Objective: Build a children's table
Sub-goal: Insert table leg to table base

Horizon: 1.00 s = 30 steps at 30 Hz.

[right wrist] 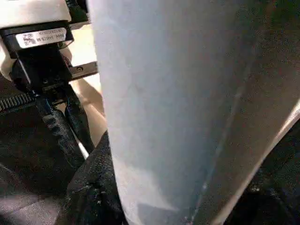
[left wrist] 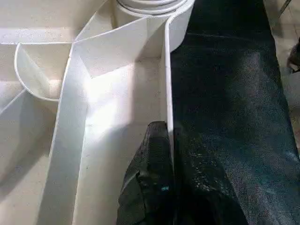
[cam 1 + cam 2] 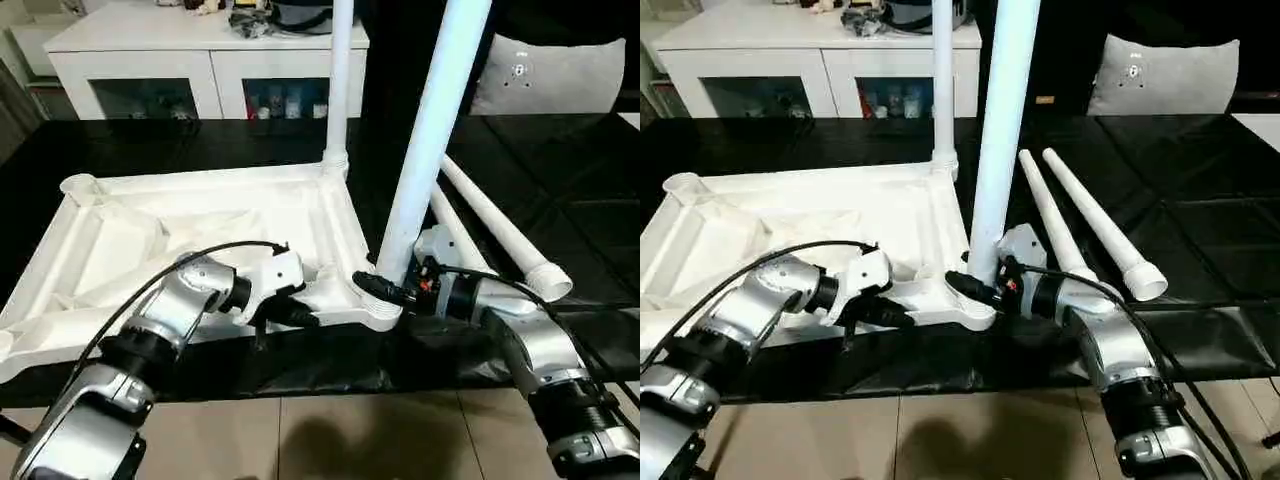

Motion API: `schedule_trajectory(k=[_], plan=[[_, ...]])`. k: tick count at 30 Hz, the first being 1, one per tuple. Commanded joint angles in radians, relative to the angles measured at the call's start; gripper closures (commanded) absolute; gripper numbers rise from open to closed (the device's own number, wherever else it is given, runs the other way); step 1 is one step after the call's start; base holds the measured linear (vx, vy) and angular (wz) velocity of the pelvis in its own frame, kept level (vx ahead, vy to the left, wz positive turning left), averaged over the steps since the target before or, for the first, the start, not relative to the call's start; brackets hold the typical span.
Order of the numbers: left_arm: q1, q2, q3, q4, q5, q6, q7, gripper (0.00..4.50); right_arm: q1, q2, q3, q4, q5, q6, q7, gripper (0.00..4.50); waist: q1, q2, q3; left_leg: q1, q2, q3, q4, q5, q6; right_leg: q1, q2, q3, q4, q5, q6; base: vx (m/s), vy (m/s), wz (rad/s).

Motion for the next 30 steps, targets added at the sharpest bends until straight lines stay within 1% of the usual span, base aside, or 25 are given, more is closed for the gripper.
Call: schedule_trajectory(k=[1,2,3,4,7,8,9,10,11,12,13,14,15,16,17,18,19,20,21,22,24,25,28,29,30], plan=[[-0.036,0.012,0.009,0.001,0.011,-0.007,0.004,4.50,0.055,-0.004,0.041,0.077,-0.064,0.065,-0.018,2.59,0.000,0.005,-0.037,0.013,0.055,-0.035,-0.093,-0.465,-0.006,0.017,-0.080,0.048,-0.103,-0.497,-0.167,0.000,0.000,0.00],[-0.036,0.012,0.009,0.001,0.011,-0.007,0.004,4.50,0.055,-0.004,0.041,0.077,-0.064,0.065,-0.018,2.59,0.000,0.007,-0.037,0.013,0.057,-0.036,-0.094,-0.473,-0.009,0.016,-0.081,0.049,-0.103,-0.500,-0.166,0.000,0.000,0.00],[-0.019,0.013,0.022,-0.022,-0.013,0.022,-0.002,4.50,0.065,0.014,0.027,0.070,-0.058,0.062,-0.063,2.59,0.000,0.007,-0.037,0.013,0.057,-0.036,-0.095,-0.479,-0.010,0.015,-0.081,0.049,-0.104,-0.501,-0.167,0.000,0.000,0.00],[-0.019,0.013,0.022,-0.022,-0.013,0.022,-0.002,4.50,0.065,0.014,0.027,0.070,-0.058,0.062,-0.063,2.59,-0.001,0.010,-0.036,0.015,0.057,-0.036,-0.096,-0.489,-0.014,0.013,-0.081,0.050,-0.105,-0.507,-0.166,0.000,0.000,0.00],[0.046,0.010,0.058,-0.114,-0.055,0.121,0.029,4.50,0.075,0.066,-0.004,0.065,-0.081,0.071,-0.219,2.59,-0.004,0.010,-0.034,0.012,0.060,-0.041,-0.101,-0.502,-0.029,0.013,-0.082,0.049,-0.100,-0.509,-0.165,0.000,0.000,0.00],[0.071,0.007,0.066,-0.152,-0.063,0.156,0.047,4.50,0.074,0.085,-0.016,0.066,-0.085,0.085,-0.268,2.59,-0.011,0.009,-0.032,0.006,0.060,-0.045,-0.105,-0.513,-0.034,0.017,-0.084,0.047,-0.099,-0.530,-0.158,0.000,0.000,0.00],[0.091,0.002,0.073,-0.187,-0.067,0.190,0.069,4.50,0.068,0.101,-0.026,0.070,-0.087,0.092,-0.306,2.59,-0.017,0.012,-0.032,0.010,0.058,-0.047,-0.104,-0.537,-0.035,0.010,-0.082,0.044,-0.104,-0.567,-0.143,0.000,0.000,0.00],[0.107,-0.002,0.079,-0.216,-0.070,0.216,0.086,4.50,0.064,0.113,-0.033,0.073,-0.089,0.097,-0.335,2.59,-0.022,0.010,-0.031,0.011,0.058,-0.048,-0.103,-0.549,-0.037,0.008,-0.082,0.045,-0.106,-0.584,-0.136,0.000,0.000,0.00],[0.133,-0.016,0.088,-0.271,-0.070,0.260,0.127,4.50,0.051,0.135,-0.043,0.084,-0.094,0.103,-0.384,2.59,-0.024,0.008,-0.031,0.009,0.060,-0.048,-0.105,-0.547,-0.043,0.009,-0.084,0.047,-0.103,-0.580,-0.138,0.000,0.000,0.00],[0.165,-0.057,0.104,-0.355,-0.052,0.339,0.225,4.50,0.012,0.173,-0.059,0.130,-0.104,0.096,-0.470,2.59,-0.032,0.010,-0.030,0.006,0.059,-0.051,-0.106,-0.550,-0.045,0.008,-0.083,0.044,-0.104,-0.589,-0.135,0.000,0.000,0.00],[0.165,-0.057,0.104,-0.355,-0.052,0.339,0.225,4.50,0.012,0.173,-0.059,0.130,-0.104,0.096,-0.470,2.59,-0.043,0.010,-0.030,0.009,0.056,-0.050,-0.102,-0.557,-0.044,0.003,-0.081,0.043,-0.108,-0.596,-0.133,0.000,0.000,0.00],[0.182,-0.111,0.116,-0.415,-0.039,0.402,0.308,4.50,-0.028,0.203,-0.073,0.182,-0.110,0.092,-0.537,2.59,-0.044,0.010,-0.030,0.013,0.056,-0.049,-0.100,-0.562,-0.044,0.000,-0.080,0.042,-0.109,-0.602,-0.132,0.000,0.000,0.00],[0.188,-0.144,0.121,-0.444,-0.036,0.431,0.349,4.50,-0.050,0.218,-0.081,0.211,-0.112,0.093,-0.572,2.59,-0.049,0.005,-0.027,0.013,0.052,-0.048,-0.096,-0.560,-0.036,-0.004,-0.080,0.041,-0.114,-0.623,-0.128,0.000,0.000,0.00],[0.190,-0.177,0.117,-0.465,-0.025,0.450,0.385,4.50,-0.070,0.230,-0.084,0.237,-0.116,0.095,-0.601,2.59,-0.048,0.007,-0.027,0.016,0.051,-0.047,-0.094,-0.558,-0.034,-0.005,-0.080,0.040,-0.117,-0.636,-0.123,0.000,0.000,0.00],[0.192,-0.230,0.105,-0.494,-0.003,0.477,0.442,4.50,-0.104,0.249,-0.090,0.277,-0.121,0.096,-0.648,2.59,-0.049,-0.001,-0.028,0.015,0.048,-0.045,-0.090,-0.538,-0.022,-0.005,-0.080,0.038,-0.120,-0.654,-0.113,0.000,0.000,0.00],[0.186,-0.270,0.073,-0.504,0.036,0.483,0.483,4.50,-0.133,0.266,-0.096,0.313,-0.125,0.092,-0.691,2.59,-0.051,0.001,-0.027,0.013,0.048,-0.044,-0.091,-0.526,-0.019,-0.006,-0.078,0.037,-0.125,-0.658,-0.106,0.000,0.000,0.00],[0.185,-0.275,0.069,-0.502,0.041,0.482,0.487,4.50,-0.136,0.267,-0.097,0.316,-0.125,0.091,-0.693,2.59,-0.049,0.001,-0.028,0.016,0.046,-0.042,-0.089,-0.523,-0.013,-0.009,-0.076,0.037,-0.128,-0.653,-0.097,0.000,0.000,0.00],[0.182,-0.302,0.061,-0.502,0.044,0.497,0.515,4.50,-0.141,0.276,-0.091,0.322,-0.128,0.094,-0.699,2.59,-0.050,-0.017,-0.029,0.011,0.045,-0.040,-0.089,-0.511,-0.005,-0.005,-0.075,0.037,-0.131,-0.650,-0.091,0.000,0.000,0.00],[0.182,-0.305,0.061,-0.501,0.043,0.497,0.517,4.50,-0.141,0.277,-0.091,0.322,-0.128,0.096,-0.700,2.59,-0.044,-0.007,-0.033,0.006,0.046,-0.041,-0.094,-0.485,0.001,0.002,-0.076,0.039,-0.124,-0.617,-0.091,0.000,0.000,0.00],[0.183,-0.311,0.055,-0.505,0.041,0.501,0.529,4.50,-0.142,0.286,-0.090,0.324,-0.130,0.107,-0.706,2.59,-0.042,-0.007,-0.034,0.005,0.047,-0.040,-0.096,-0.473,0.004,0.002,-0.075,0.040,-0.123,-0.591,-0.094,0.000,0.000,0.00],[0.190,-0.298,0.049,-0.530,0.042,0.516,0.537,4.50,-0.143,0.295,-0.096,0.334,-0.129,0.111,-0.710,2.59,-0.039,-0.009,-0.038,-0.001,0.050,-0.036,-0.100,-0.430,0.013,0.009,-0.073,0.044,-0.115,-0.490,-0.119,0.000,0.000,0.00],[0.192,-0.291,0.047,-0.540,0.044,0.525,0.539,4.50,-0.144,0.298,-0.099,0.339,-0.129,0.110,-0.711,2.59,-0.037,-0.007,-0.040,-0.004,0.051,-0.034,-0.101,-0.409,0.016,0.011,-0.074,0.046,-0.110,-0.446,-0.137,0.000,0.000,0.00],[0.203,-0.272,0.052,-0.562,0.055,0.544,0.543,4.50,-0.154,0.305,-0.111,0.369,-0.124,0.109,-0.716,2.59,-0.038,-0.006,-0.041,-0.006,0.051,-0.031,-0.101,-0.389,0.019,0.015,-0.073,0.047,-0.105,-0.396,-0.163,0.000,0.000,0.00],[0.206,-0.272,0.055,-0.569,0.059,0.552,0.545,4.50,-0.161,0.308,-0.117,0.385,-0.116,0.108,-0.703,2.59,-0.041,-0.007,-0.041,-0.008,0.051,-0.031,-0.100,-0.384,0.019,0.017,-0.073,0.046,-0.104,-0.389,-0.167,0.000,0.000,0.00],[0.210,-0.274,0.057,-0.579,0.065,0.562,0.549,4.50,-0.171,0.311,-0.120,0.406,-0.114,0.103,-0.692,2.59,-0.041,-0.006,-0.040,-0.009,0.050,-0.031,-0.101,-0.387,0.021,0.017,-0.074,0.045,-0.105,-0.400,-0.170,0.000,0.000,0.00]])
